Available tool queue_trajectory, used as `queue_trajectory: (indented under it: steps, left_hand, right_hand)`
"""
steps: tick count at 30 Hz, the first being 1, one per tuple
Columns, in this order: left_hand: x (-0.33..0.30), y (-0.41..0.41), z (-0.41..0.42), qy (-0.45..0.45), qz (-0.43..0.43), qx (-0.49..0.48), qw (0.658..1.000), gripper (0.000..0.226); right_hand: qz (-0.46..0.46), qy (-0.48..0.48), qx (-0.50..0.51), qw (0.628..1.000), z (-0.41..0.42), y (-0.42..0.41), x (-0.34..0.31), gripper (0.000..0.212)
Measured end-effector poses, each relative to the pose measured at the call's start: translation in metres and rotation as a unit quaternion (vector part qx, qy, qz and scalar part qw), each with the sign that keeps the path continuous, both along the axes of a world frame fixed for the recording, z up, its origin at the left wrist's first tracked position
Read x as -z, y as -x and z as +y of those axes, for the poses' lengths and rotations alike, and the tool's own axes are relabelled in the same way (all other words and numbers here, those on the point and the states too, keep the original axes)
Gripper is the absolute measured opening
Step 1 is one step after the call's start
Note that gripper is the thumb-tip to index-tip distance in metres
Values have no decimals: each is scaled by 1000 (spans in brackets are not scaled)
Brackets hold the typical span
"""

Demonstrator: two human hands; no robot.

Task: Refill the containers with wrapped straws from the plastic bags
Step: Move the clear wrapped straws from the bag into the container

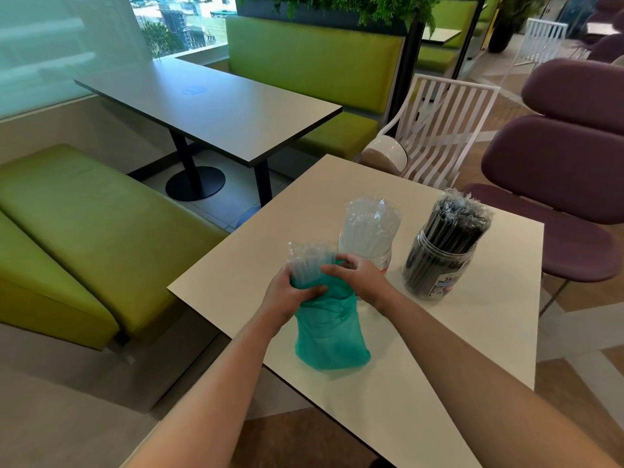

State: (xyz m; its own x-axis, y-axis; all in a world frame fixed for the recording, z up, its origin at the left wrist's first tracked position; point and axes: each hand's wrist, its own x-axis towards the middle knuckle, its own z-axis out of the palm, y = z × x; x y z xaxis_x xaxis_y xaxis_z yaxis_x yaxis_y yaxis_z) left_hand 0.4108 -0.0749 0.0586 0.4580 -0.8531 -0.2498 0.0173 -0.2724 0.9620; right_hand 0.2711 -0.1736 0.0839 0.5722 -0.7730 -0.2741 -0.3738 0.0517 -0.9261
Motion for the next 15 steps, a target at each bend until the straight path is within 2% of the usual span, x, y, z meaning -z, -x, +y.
queue_trajectory:
  steps: [4, 11, 15]
  left_hand:
    - [-2, 4, -1, 1, 2, 0, 1000, 60]
    - [-2, 7, -3, -3, 39, -7, 999, 46]
    - [-4, 7, -4, -1, 46, -15, 999, 41]
  right_hand:
    - [-9, 25, -5, 1000, 0, 2, 0, 49]
    - [-32, -21, -6, 999, -1, 1, 2, 26]
    - [-32, -27, 1, 999, -3, 3, 3, 21]
